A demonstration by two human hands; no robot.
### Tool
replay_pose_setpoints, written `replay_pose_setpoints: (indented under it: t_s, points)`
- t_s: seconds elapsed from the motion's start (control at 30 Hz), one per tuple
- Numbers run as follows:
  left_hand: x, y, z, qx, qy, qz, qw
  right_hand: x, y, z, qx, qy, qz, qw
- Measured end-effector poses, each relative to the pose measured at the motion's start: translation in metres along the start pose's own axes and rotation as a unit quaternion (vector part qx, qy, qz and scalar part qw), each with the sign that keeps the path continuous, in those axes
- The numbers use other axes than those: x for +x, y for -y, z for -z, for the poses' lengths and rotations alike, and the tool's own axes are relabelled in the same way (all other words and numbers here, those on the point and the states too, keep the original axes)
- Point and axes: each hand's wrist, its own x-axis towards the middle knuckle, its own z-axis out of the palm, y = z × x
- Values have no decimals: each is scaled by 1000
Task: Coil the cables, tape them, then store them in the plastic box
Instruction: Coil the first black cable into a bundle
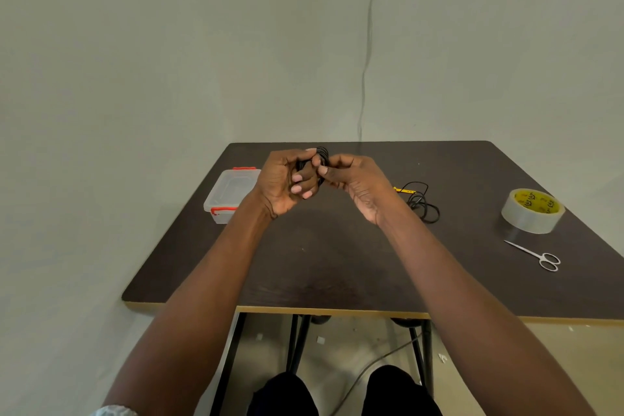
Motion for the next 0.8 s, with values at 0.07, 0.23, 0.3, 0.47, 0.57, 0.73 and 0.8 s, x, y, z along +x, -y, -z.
replay_pose_setpoints:
  t_s: [0.07, 0.23, 0.3, 0.47, 0.57, 0.73, 0.8]
  points:
    - [-1, -1, -1, 22, -29, -3, 999, -2, 0, -2, -21, -20, 4, 1000]
    - [-4, 1, -3, 45, -128, -8, 991, -7, -1, -4, 13, -57, -33, 998]
    - [-4, 4, -3, 34, -151, -2, 988, -9, -1, -6, 49, -56, -54, 996]
    - [-6, 2, -3, 60, -137, 24, 988, -11, 0, -11, 108, -52, -97, 988]
    - [-8, 3, -7, 100, -114, -2, 988, -8, -1, -11, 56, -62, -79, 993]
    - [-8, 4, -12, 142, -84, -54, 985, -8, 3, -14, -97, -130, 7, 987]
    - [-7, 6, -11, 170, -85, -66, 980, -6, 2, -13, -142, -149, 16, 978]
